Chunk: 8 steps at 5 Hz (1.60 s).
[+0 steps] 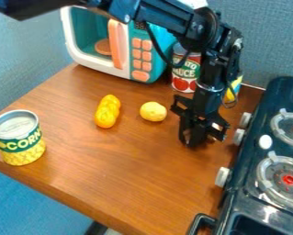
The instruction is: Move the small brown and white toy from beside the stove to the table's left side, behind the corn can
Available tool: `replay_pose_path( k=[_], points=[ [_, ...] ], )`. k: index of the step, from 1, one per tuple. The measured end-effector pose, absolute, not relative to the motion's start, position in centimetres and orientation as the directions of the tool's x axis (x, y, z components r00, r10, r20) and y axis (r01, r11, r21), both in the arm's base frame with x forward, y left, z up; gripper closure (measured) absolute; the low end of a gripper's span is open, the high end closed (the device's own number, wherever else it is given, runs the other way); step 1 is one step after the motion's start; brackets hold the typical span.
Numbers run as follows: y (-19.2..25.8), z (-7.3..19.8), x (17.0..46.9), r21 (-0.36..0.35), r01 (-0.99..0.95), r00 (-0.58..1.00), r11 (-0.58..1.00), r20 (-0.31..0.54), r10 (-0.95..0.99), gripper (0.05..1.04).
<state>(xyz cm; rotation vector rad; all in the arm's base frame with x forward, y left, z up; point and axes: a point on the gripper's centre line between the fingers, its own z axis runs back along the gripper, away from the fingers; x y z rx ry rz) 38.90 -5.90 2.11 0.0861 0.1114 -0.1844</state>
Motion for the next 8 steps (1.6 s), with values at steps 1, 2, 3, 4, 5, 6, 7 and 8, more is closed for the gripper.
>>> replay_pose_path(
  k=[1,2,3,4,5,6,7,8],
  points=[
    [-5.5,5.2,37.3,0.014,0.173,0.983,0.985,-0.066,-0.172,0.903],
    [-1.6,10.1,36.4,-0.035,0.071,0.997,0.997,0.032,-0.070,0.917],
    [2.3,11.0,35.7,0.009,-0.039,0.999,0.999,0.009,0.039,0.918],
    [7.2,11.6,36.2,0.027,-0.187,0.982,0.982,0.009,0.187,0.918],
    [12.3,11.0,35.7,0.062,-0.307,0.951,0.950,-0.028,0.309,0.918],
    [16.9,10.2,35.3,0.092,-0.345,0.933,0.934,-0.077,0.352,0.918],
    [19.2,8.2,34.5,0.151,-0.371,0.912,0.916,-0.129,0.390,0.918],
    [19.8,6.9,34.8,0.175,-0.368,0.903,0.913,-0.166,0.396,0.918]
  ],
)
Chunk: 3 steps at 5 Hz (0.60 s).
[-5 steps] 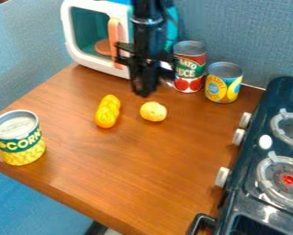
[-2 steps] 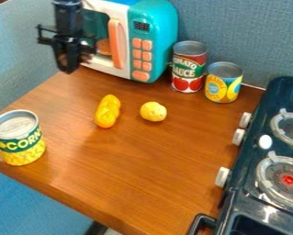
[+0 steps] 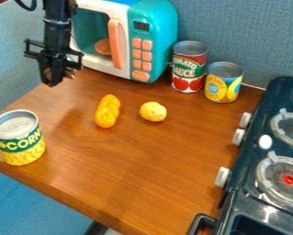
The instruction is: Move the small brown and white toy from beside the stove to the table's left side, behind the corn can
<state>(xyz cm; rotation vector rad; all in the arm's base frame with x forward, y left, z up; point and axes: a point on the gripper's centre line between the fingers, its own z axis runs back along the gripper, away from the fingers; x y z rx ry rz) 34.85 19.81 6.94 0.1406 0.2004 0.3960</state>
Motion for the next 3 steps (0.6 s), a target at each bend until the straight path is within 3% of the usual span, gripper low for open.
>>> replay_pose_path(
  k=[3],
  points=[
    [20.4,3.7,33.8,0.216,-0.348,0.874,0.912,-0.277,0.399,0.917]
  ],
)
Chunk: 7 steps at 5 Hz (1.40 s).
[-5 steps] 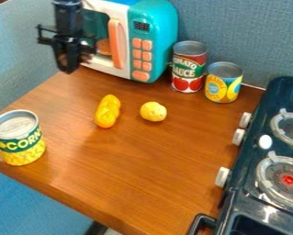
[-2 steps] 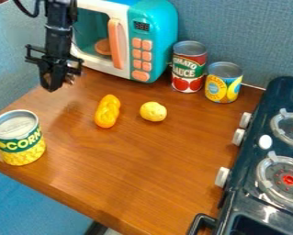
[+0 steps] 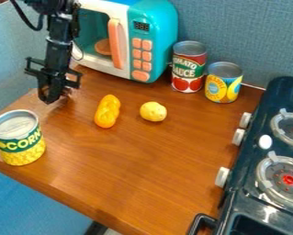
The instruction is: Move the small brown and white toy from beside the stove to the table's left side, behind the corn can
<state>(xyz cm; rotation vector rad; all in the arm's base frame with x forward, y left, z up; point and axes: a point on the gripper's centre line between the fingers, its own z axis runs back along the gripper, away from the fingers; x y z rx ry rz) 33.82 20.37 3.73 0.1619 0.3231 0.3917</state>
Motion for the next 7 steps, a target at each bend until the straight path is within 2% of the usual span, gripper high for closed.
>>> replay_pose_path(
  k=[1,2,3,4,5,6,7],
  points=[
    [20.7,3.6,33.1,0.190,-0.372,0.857,0.909,-0.306,0.415,0.889],
    [21.1,3.6,32.6,0.151,-0.419,0.838,0.896,-0.315,0.445,0.645],
    [20.6,4.3,32.5,0.129,-0.423,0.845,0.897,-0.302,0.442,0.330],
    [20.3,5.4,32.4,0.108,-0.431,0.853,0.896,-0.273,0.444,0.088],
    [20.3,5.1,31.7,0.085,-0.457,0.840,0.885,-0.288,0.461,0.077],
    [20.1,8.6,32.0,0.078,-0.458,0.863,0.885,-0.200,0.464,0.081],
    [16.0,9.7,33.1,0.078,-0.379,0.911,0.922,-0.146,0.387,0.082]
  ],
)
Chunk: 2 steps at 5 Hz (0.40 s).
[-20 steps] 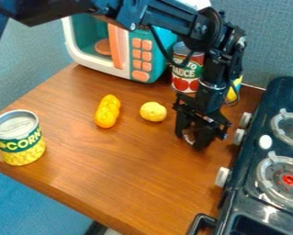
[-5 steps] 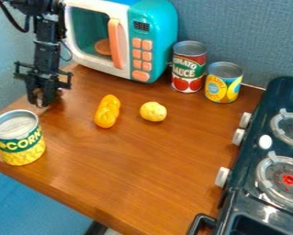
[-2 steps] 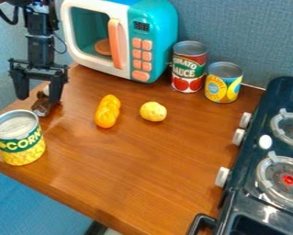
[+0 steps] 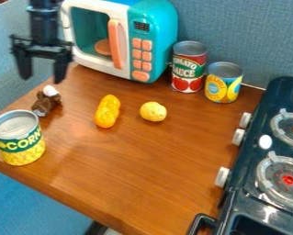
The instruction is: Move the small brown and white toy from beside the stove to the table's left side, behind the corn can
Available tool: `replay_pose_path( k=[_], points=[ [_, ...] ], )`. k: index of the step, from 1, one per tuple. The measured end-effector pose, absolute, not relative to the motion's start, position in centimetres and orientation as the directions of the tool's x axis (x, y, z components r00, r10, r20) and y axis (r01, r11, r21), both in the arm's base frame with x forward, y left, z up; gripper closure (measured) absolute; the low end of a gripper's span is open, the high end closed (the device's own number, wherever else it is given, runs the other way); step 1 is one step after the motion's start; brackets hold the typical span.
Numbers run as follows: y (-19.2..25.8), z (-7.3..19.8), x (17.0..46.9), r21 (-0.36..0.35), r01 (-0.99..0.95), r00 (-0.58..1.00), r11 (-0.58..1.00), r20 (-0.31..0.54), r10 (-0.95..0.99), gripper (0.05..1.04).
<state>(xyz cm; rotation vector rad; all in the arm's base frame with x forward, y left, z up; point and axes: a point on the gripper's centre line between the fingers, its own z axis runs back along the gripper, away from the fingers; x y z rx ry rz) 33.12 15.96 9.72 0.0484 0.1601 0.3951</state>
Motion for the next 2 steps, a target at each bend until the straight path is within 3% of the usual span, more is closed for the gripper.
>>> replay_pose_path(
  k=[1,2],
  points=[
    [10.9,10.8,34.2,0.082,-0.262,0.957,0.962,-0.103,0.270,0.082],
    [8.8,10.2,33.9,0.087,-0.220,0.967,0.972,-0.108,0.229,0.082]
  ],
)
